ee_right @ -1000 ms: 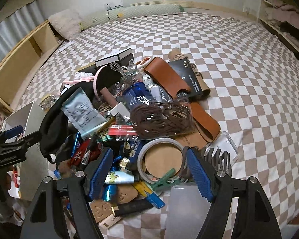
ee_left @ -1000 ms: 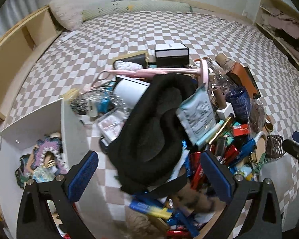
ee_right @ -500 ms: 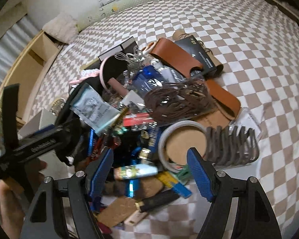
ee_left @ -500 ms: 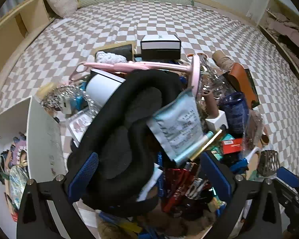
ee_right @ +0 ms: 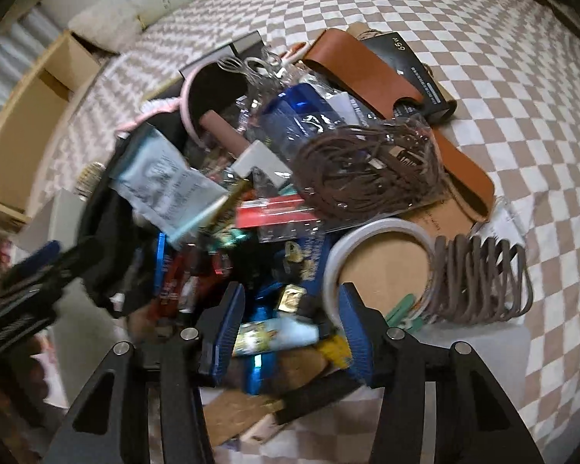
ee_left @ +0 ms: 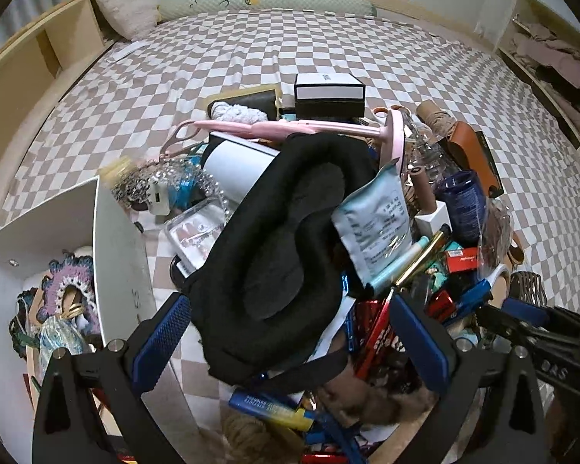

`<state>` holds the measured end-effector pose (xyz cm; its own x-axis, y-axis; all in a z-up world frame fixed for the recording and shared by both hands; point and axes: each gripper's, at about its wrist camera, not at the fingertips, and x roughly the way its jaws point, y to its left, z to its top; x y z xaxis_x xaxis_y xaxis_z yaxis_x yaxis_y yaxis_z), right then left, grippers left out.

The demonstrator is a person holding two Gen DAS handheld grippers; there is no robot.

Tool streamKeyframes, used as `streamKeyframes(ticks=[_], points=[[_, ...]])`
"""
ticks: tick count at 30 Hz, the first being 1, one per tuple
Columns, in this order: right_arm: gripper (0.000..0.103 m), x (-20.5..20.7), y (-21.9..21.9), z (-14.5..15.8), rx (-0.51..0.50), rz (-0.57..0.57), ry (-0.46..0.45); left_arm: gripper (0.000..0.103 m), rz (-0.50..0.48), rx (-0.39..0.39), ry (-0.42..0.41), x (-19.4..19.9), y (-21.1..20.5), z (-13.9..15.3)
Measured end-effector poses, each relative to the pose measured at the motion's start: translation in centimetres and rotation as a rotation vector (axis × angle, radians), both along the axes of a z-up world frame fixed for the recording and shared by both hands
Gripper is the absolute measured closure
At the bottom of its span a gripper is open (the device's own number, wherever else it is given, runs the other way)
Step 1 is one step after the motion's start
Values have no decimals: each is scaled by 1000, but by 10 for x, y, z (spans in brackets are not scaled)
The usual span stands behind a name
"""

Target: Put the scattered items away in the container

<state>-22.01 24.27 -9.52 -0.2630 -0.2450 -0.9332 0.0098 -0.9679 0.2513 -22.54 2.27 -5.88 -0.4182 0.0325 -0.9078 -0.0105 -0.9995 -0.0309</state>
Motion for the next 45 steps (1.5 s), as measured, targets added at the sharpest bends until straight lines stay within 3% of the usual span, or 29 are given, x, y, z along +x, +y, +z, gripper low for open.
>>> streamKeyframes(ticks=[2,11,13,16,21,26,29,33,39,45], points=[[62,-3,-1,-6,-13,9,-25,0,-2,2,-5,2,-2,-1],[70,-5,-9,-16,34,46,-49,0,-64,-13,-5,12,6,-3],[85,-4,-7,-15,33,51,-42,0,-81,-3,-9,14,10,-3],[100,-1,0,-8,-21,54,-35,0,-97,38,-23,15,17,-2],[100,10,8,2,-97,59,-33,2,-126,52,-45,13,36,-5],[100,19,16,11,-99,30,-19,2,-154,39,-64,11,56,-10],[100,14,20,11,-102,-18,-16,12,-174,43,-70,12,64,-11],[100,6,21,8,-115,-57,-19,13,-196,58,-86,13,69,-13],[100,2,17,4,-135,-56,-35,22,-222,69,-119,9,80,-22],[99,1,24,-2,-140,-70,-67,51,-265,48,-178,6,94,-41]])
